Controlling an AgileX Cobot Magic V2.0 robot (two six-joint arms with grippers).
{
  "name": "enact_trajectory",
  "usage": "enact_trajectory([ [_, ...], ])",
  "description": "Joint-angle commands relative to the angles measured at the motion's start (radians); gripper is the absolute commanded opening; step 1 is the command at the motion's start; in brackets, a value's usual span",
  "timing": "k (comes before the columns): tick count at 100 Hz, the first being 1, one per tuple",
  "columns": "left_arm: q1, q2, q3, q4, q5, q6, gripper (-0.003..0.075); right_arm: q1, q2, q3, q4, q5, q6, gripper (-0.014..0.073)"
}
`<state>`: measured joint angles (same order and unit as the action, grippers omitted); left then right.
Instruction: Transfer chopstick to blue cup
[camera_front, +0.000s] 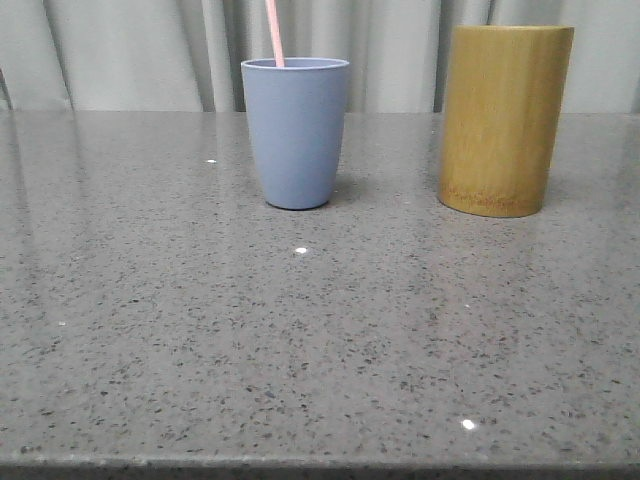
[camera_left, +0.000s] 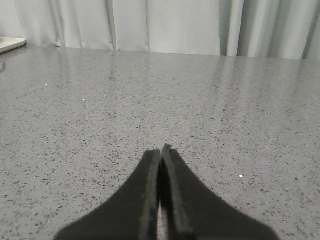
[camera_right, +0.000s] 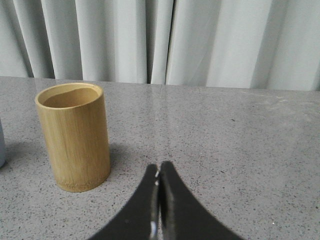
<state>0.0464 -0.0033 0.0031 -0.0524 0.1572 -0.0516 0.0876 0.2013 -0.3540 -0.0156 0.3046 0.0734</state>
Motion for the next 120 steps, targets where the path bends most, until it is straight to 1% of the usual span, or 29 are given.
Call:
enact_trajectory([
  [1, 0.003, -0.036, 0.008, -0.005, -0.078, -0.007, -0.0019, -0.006, 0.010, -0.018, -0.019, -0.092, -0.007, -0.0070],
  [18, 0.003, -0.036, 0.008, -0.005, -0.078, -0.007, -0.0019, -0.029, -0.009, 0.064, -0.016, -0.174, -0.006, -0.0070],
  [35, 0.003, -0.036, 0.008, -0.005, -0.078, -0.007, -0.0019, -0.077, -0.068, 0.192, -0.015, -0.305, -0.006, -0.0070],
  [46, 0.003, -0.036, 0.008, -0.005, -0.078, -0.007, -0.0019, -0.098, -0.130, 0.277, -0.015, -0.322, -0.006, -0.0070],
  [61, 0.003, -0.036, 0.008, -0.005, -0.078, -0.007, -0.0019, -0.098, -0.233, 0.384, -0.014, -0.323, -0.004, -0.0070],
  [65, 0.003, -0.036, 0.008, -0.005, -0.078, -0.007, -0.0019, -0.098, -0.233, 0.383, -0.014, -0.276, -0.002, -0.0070],
  [72, 0.003, -0.036, 0.008, -0.005, -0.076, -0.007, -0.0019, -0.098, -0.232, 0.382, -0.014, -0.259, -0.002, -0.0070],
  [120, 0.003, -0.036, 0.008, -0.005, -0.076, -0.007, -0.0019, -0.098, -0.232, 0.382, -0.014, -0.262, -0.002, -0.0070],
])
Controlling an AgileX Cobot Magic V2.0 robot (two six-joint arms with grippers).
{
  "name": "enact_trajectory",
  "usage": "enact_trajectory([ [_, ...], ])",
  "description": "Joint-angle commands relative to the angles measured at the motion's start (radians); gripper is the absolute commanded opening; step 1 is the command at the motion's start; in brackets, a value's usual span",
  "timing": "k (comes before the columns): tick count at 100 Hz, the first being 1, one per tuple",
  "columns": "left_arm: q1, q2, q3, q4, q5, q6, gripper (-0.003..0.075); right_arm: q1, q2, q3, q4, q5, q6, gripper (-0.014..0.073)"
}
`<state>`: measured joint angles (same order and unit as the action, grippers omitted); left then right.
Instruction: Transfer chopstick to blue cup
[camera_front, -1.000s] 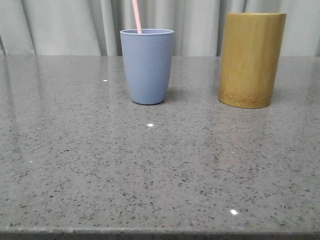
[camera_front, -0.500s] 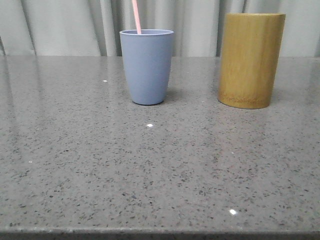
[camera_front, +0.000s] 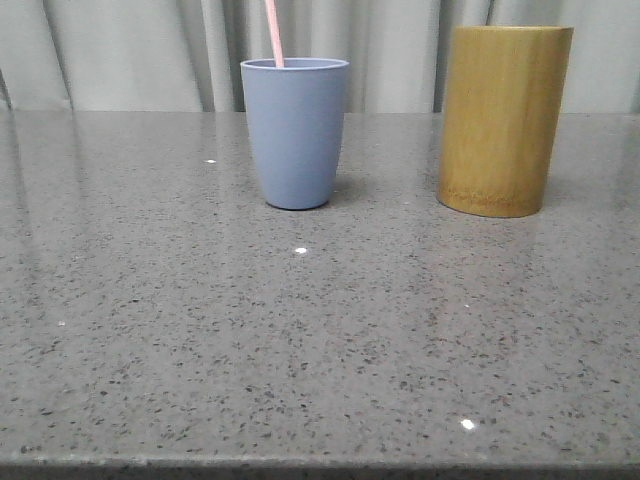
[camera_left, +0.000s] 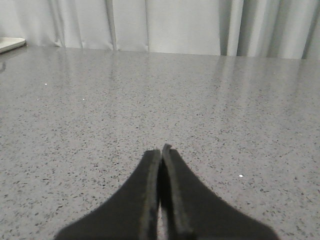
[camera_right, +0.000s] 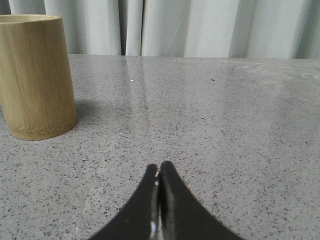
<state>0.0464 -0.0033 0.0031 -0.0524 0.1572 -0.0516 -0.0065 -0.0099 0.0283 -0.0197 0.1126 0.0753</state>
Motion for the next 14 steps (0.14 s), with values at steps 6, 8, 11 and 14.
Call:
enact_trajectory([
  [6, 0.003, -0.036, 0.008, -0.005, -0.076, -0.007, -0.0019, -0.004, -0.021, -0.001, -0.010, -0.070, -0.004, -0.0070],
  [8, 0.003, -0.036, 0.008, -0.005, -0.076, -0.007, -0.0019, -0.004, -0.021, -0.001, -0.010, -0.070, -0.004, -0.0070],
  [11, 0.003, -0.036, 0.008, -0.005, -0.076, -0.007, -0.0019, -0.004, -0.021, -0.001, -0.010, -0.070, -0.004, -0.0070],
  [14, 0.003, -0.036, 0.008, -0.005, -0.076, -0.007, -0.0019, -0.004, -0.021, -0.001, -0.010, -0.070, -0.004, -0.0070],
])
